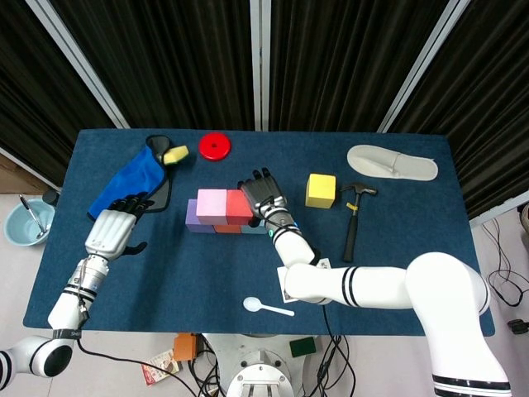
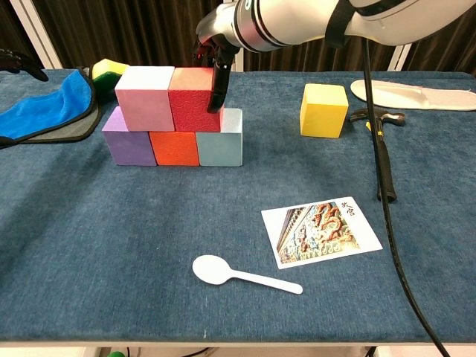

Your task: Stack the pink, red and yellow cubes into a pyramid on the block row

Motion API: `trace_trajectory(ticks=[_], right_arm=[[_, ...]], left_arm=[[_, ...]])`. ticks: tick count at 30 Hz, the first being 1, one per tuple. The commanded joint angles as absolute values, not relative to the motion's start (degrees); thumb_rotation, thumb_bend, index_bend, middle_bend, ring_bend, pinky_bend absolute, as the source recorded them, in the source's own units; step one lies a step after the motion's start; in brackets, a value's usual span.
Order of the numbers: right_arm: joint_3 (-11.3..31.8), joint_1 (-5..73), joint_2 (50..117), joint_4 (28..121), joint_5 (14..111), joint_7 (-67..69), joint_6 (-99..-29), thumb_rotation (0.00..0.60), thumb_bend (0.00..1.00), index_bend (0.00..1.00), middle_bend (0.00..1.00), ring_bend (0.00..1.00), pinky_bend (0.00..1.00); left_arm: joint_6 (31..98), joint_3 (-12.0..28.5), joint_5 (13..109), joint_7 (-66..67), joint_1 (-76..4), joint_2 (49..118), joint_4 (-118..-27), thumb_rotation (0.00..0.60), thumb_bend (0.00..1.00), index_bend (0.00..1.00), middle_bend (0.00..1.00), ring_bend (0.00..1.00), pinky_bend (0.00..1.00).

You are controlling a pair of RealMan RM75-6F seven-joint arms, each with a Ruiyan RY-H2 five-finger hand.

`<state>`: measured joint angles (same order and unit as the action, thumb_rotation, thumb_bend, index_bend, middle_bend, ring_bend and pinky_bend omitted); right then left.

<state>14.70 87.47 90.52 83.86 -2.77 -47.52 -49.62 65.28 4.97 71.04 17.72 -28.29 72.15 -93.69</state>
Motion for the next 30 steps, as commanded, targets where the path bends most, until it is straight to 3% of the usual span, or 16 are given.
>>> trace_trajectory(ticks=[1, 9, 16, 30], right_arm=[[14.8, 87.33, 90.47, 84.02, -2.64, -47.45, -49.62, 0.6, 0.2, 0.22, 0.21, 0.03, 0.01], [14.54, 85.96, 88.2, 87.14, -0.96, -46.86, -49.88, 0.6, 0.19, 0.08, 0.13, 0.0, 0.0], [13.42, 82.24, 82.31, 92.63, 1.27, -44.15, -49.92, 0.6, 0.19, 0.07, 0.1, 0.0, 0.0], [12.19, 83.74, 88.4, 81.15, 2.01, -43.73, -45.32, 0.6, 0.19, 0.07, 0.11, 0.0, 0.0]], left_arm=[[65.3, 5.05, 71.09, 17.78, -28.31, 72.16, -93.74, 0.599, 0.16, 0.16, 0.07, 0.11, 0.21], [65.19, 5.24, 71.02, 18.28, -28.36, 71.95, -94.17, 0.599, 0.16, 0.16, 0.07, 0.11, 0.21], [64.98, 5.36, 71.14, 18.51, -28.49, 71.69, -94.6, 0.597, 0.16, 0.16, 0.07, 0.11, 0.21], [65.22, 5.5, 70.62, 18.71, -28.18, 71.41, -95.14, 0.595, 0.16, 0.16, 0.07, 0.11, 0.21]])
